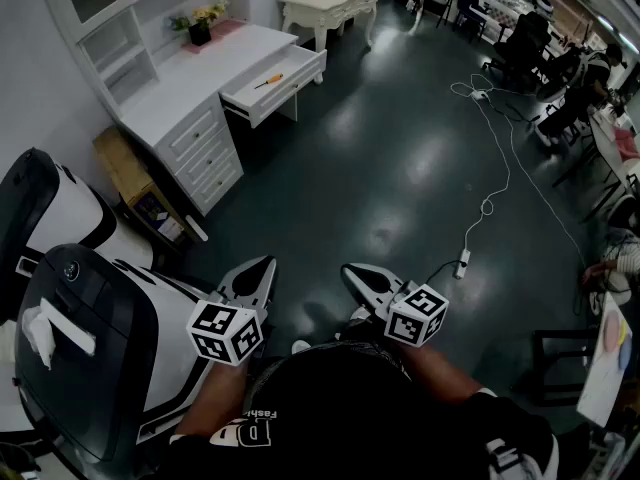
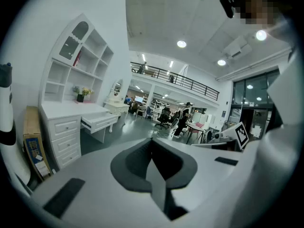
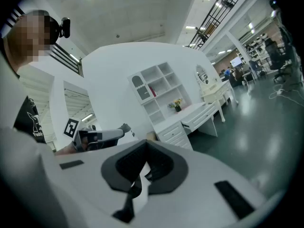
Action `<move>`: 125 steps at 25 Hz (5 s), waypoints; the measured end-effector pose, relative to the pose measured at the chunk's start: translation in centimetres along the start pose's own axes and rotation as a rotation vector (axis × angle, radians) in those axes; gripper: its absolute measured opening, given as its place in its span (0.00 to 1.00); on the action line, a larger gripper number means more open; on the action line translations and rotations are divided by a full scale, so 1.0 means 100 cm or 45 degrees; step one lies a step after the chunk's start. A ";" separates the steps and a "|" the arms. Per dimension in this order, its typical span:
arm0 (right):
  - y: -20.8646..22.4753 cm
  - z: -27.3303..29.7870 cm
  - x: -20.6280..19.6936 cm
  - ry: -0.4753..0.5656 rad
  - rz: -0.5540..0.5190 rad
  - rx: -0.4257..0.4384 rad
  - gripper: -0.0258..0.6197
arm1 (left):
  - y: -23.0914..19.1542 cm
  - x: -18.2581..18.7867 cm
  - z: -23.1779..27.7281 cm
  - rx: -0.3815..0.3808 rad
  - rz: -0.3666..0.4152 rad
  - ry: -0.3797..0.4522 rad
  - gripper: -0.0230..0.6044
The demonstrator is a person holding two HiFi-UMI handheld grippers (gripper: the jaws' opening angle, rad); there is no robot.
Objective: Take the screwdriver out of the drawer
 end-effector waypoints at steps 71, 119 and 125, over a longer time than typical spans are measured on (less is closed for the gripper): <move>0.147 0.190 0.117 -0.071 0.014 0.097 0.05 | -0.127 0.079 0.181 0.077 -0.124 -0.075 0.06; 0.253 0.276 0.175 -0.114 -0.012 0.035 0.05 | -0.220 0.122 0.304 0.095 -0.115 -0.118 0.06; 0.258 0.324 0.202 -0.138 -0.059 0.061 0.05 | -0.263 0.149 0.315 0.122 -0.116 -0.084 0.06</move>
Point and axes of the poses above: the fingertips, and each gripper's own axes: z forward along the fingers, y to its right, x out of its top, the point moved 9 cm from there along -z, backward along the fingers, and after that the axes turned 9 degrees about -x, right-handed, at the moved point
